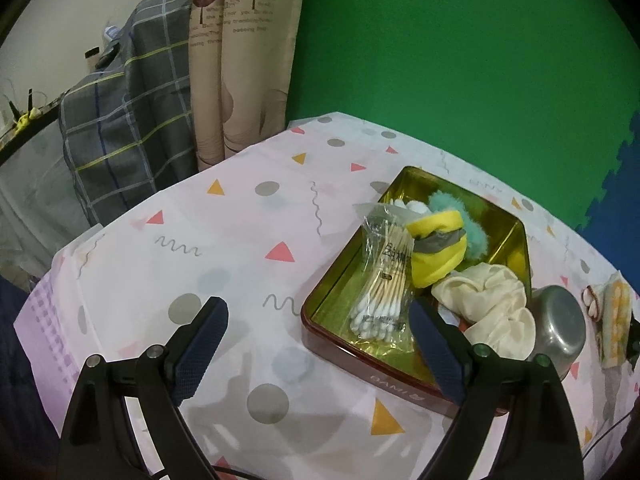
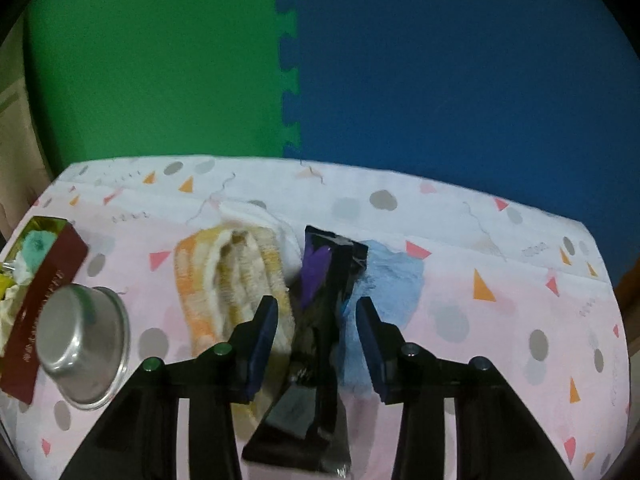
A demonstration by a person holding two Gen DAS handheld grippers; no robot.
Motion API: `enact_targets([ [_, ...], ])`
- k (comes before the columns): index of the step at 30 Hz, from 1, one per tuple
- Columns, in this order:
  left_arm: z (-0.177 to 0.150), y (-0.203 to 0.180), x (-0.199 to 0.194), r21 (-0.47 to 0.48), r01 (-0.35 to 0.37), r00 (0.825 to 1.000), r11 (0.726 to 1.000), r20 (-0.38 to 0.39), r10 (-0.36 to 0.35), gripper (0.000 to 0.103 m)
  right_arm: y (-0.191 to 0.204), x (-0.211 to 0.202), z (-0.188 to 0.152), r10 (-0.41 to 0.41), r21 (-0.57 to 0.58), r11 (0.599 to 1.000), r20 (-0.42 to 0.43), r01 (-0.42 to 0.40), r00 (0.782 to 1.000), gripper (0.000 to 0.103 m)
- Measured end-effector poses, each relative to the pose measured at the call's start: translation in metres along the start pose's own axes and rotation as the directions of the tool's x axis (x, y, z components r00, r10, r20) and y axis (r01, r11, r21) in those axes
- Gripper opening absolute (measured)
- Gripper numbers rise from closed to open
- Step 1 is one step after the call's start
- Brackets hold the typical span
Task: Organize soft objects
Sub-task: 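Return to the pile and grasp the black-and-purple packet with the right tool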
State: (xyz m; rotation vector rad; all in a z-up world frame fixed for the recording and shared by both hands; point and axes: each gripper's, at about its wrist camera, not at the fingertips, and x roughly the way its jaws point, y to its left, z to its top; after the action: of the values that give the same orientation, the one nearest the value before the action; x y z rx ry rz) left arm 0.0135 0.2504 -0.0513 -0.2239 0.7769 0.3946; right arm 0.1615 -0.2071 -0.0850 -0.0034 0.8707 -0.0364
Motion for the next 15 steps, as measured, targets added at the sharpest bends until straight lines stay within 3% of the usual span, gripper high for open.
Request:
enact_targets([
  [7, -0.001, -0.001, 0.003, 0.011, -0.016, 1.0, 1.0, -0.005, 0.016, 0.09, 0.004, 0.013, -0.01, 0.043, 0.011, 0.999, -0.019, -0.042, 0.999, 0.026],
  [15, -0.006, -0.01, 0.0, 0.057, -0.032, 0.999, 0.998, 0.023, 0.031, 0.09, 0.015, -0.016, -0.044, 0.098, 0.003, 0.995, 0.004, -0.098, 0.995, 0.025],
])
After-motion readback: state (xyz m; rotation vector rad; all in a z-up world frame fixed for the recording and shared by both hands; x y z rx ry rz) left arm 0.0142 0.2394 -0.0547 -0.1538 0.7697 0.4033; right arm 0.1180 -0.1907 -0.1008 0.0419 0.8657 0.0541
